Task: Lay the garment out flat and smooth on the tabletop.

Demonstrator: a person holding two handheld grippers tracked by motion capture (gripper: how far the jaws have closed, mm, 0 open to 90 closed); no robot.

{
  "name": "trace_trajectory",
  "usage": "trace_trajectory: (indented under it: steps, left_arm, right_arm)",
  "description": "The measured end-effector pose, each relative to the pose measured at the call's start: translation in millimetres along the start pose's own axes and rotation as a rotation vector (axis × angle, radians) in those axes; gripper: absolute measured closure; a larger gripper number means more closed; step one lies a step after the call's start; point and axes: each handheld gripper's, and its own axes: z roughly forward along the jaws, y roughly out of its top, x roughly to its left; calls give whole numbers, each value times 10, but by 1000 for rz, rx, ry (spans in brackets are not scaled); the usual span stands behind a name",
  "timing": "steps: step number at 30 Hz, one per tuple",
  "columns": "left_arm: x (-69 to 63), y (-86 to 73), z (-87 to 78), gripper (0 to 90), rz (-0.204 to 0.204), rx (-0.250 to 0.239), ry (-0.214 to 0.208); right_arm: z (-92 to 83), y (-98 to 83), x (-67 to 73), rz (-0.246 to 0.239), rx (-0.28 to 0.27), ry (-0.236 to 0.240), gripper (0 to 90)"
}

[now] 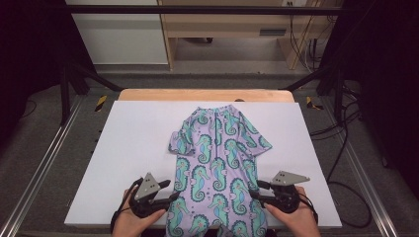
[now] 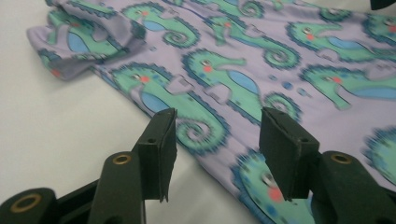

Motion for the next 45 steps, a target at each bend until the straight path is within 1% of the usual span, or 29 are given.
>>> trace_trajectory:
  steps: [1, 2, 3, 4, 5, 6, 7, 8, 10, 12, 14, 15, 16, 17, 18, 19, 21, 24, 27, 29, 31, 34, 35, 36, 37, 39, 41, 42, 45]
  left_arm:
    - [29, 14, 45, 475, -1, 1, 9]
    - [53, 21, 88, 476, -4, 4, 23]
    - [73, 23, 131, 474, -6, 12, 28]
    - [88, 20, 166, 481, -9, 19, 30]
    - [99, 13, 195, 489, -12, 31, 35]
    - [108, 6, 217, 491, -18, 44, 39]
    - [115, -8, 234, 502, -30, 56, 45]
    - [120, -17, 242, 513, -34, 67, 47]
    - [126, -37, 262, 545, -40, 98, 35]
    - [126, -45, 298, 584, -48, 119, 13]
    - [111, -33, 305, 622, -24, 124, 28]
    - [113, -28, 307, 678, -23, 125, 20]
    - [116, -31, 311, 731, -24, 123, 19]
    - [115, -36, 312, 781, -20, 119, 19]
    - [114, -40, 310, 834, -19, 118, 8]
    - [111, -43, 307, 876, -19, 116, 6]
    - [101, -43, 292, 892, -18, 120, 6]
    - [81, -62, 219, 894, -8, 133, 12]
    - [38, -112, 106, 894, 7, 132, 16]
    - [16, -144, 54, 894, 7, 128, 3]
    - [10, -165, 25, 894, 10, 138, -2]
    - [45, -182, 24, 890, -5, 126, -8]
    - [53, -191, 34, 885, -9, 121, -10]
    - [53, -197, 43, 881, -6, 118, -12]
    - [48, -200, 47, 870, 1, 112, -4]
    - [47, -194, 35, 800, 6, 83, 17]
    - [62, -184, 13, 695, -1, 42, 40]
    - [73, -181, 4, 656, -8, 26, 49]
    - [115, -178, -12, 536, -28, -20, 78]
  right_arm:
    - [26, 20, -31, 8, -2, -11, 505]
    - [49, 37, -58, 17, 1, -28, 523]
    - [74, 49, -78, 25, 12, -42, 544]
    - [103, 54, -92, 22, 28, -65, 544]
    - [130, 49, -104, 20, 38, -93, 547]
    - [155, 38, -119, 31, 48, -111, 551]
    - [175, 20, -130, 36, 52, -124, 554]
    - [194, -3, -136, 41, 58, -136, 555]
    - [209, -29, -136, 43, 71, -138, 578]
    - [218, -44, -128, 40, 76, -126, 606]
    - [237, -53, -122, 35, 92, -127, 692]
    - [240, -54, -127, 29, 89, -137, 748]
    - [239, -52, -140, 25, 87, -137, 832]
    - [237, -53, -156, 29, 88, -117, 884]
    - [239, -55, -161, 34, 87, -108, 889]
    - [239, -55, -154, 29, 87, -109, 892]
    - [224, -57, -132, 26, 94, -96, 893]
    - [178, -74, -79, 22, 101, -80, 894]
    - [106, -106, -11, 0, 112, -64, 894]
    - [71, -130, 11, 2, 118, -53, 894]
    - [50, -141, 26, 0, 122, -46, 893]
    - [53, -157, 58, -6, 123, -29, 883]
    - [58, -159, 62, -8, 120, -27, 864]
    - [63, -158, 68, -12, 121, -27, 821]
    - [67, -156, 71, -14, 116, -27, 750]
    - [64, -146, 65, -11, 106, -26, 684]
    - [52, -130, 50, -4, 88, -34, 610]
    - [46, -119, 32, -1, 80, -43, 580]
    - [33, -72, -57, 33, 52, -84, 506]
